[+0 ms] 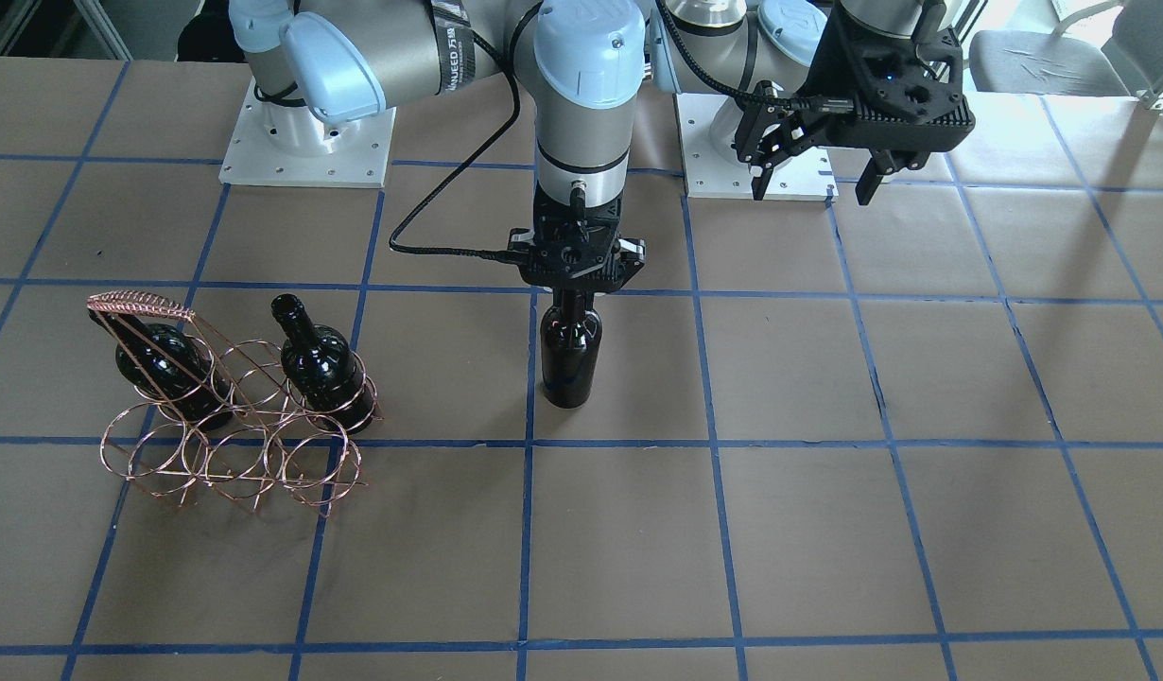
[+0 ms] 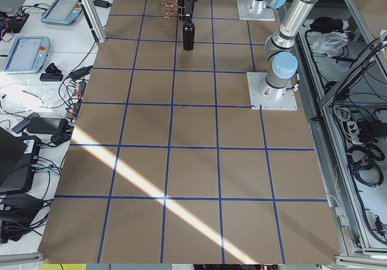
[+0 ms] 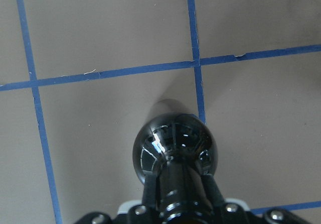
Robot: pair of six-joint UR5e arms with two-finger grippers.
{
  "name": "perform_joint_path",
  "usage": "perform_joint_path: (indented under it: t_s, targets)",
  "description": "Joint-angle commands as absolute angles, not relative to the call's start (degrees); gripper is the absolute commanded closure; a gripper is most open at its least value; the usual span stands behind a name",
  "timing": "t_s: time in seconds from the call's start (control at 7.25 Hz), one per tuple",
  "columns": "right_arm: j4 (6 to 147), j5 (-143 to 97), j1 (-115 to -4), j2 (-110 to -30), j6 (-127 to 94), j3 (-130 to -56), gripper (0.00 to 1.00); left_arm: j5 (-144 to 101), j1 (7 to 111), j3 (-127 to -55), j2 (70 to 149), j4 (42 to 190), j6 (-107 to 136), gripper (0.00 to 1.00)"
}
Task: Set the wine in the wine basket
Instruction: 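Lift the bottle with the right gripper and carry it toward the wire rack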
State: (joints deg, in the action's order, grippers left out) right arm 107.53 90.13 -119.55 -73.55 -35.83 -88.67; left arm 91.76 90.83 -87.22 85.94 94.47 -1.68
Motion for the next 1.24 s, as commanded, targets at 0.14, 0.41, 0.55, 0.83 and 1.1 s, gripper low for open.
perform_joint_path:
  t_s: [0.14,0.41,0.55,0.83,1.1]
  targets:
    - [106.01,90.35,-118.22,-77.41,-35.60,-88.33,0.96,91.76,90.79,-87.19,85.87,94.40,-1.67,0.00]
    - [95.69,90.35,-113.93,-83.28,-30.44,-88.33,0.99,91.76,90.79,-87.01,85.87,94.39,-1.76,0.00]
    - [88.06,90.96,-111.04,-87.50,-25.45,-88.33,1.00,91.67,90.79,-87.27,85.87,94.39,-1.58,0.00]
    - [76.70,91.14,-102.61,-94.45,-11.40,-88.33,1.00,91.41,90.79,-87.28,86.04,94.13,-1.58,0.00]
    - [75.32,91.06,-89.90,-96.15,6.08,-88.68,1.00,91.40,90.70,-87.28,86.13,94.04,-1.58,0.00]
